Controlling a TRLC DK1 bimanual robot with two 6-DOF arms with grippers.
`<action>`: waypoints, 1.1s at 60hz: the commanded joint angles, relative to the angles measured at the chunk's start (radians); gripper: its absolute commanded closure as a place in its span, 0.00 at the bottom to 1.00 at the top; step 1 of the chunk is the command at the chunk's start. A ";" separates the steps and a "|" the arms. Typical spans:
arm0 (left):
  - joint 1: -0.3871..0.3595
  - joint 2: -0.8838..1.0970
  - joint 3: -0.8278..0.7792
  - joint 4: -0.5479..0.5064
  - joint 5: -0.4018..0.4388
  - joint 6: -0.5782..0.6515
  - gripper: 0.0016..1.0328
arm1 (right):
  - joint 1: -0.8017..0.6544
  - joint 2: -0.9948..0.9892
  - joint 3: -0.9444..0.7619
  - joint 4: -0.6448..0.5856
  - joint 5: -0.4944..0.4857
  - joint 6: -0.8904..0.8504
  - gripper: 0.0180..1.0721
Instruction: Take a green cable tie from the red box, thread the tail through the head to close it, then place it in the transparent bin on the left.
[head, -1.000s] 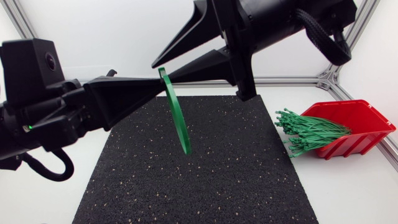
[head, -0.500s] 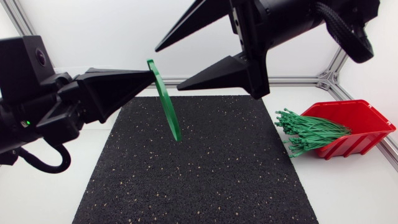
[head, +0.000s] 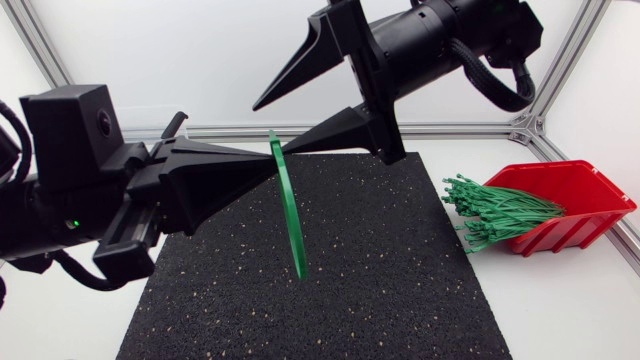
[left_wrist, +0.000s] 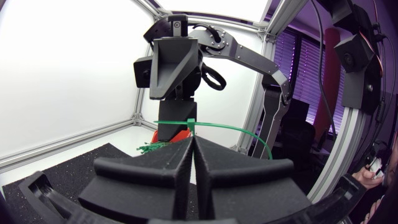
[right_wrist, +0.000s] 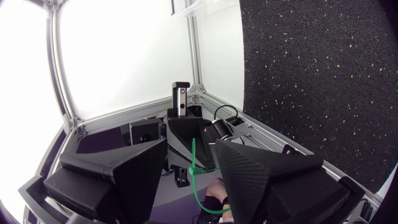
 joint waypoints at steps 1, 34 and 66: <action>-0.012 0.013 -0.008 0.005 0.012 0.025 0.97 | 0.018 -0.003 0.032 0.004 -0.001 -0.010 0.50; -0.013 0.015 0.000 0.009 0.006 0.027 0.97 | -0.002 -0.047 -0.020 0.004 0.021 -0.029 0.81; -0.026 0.003 -0.002 0.005 0.006 0.027 0.97 | 0.012 -0.065 -0.034 0.021 0.086 -0.033 0.94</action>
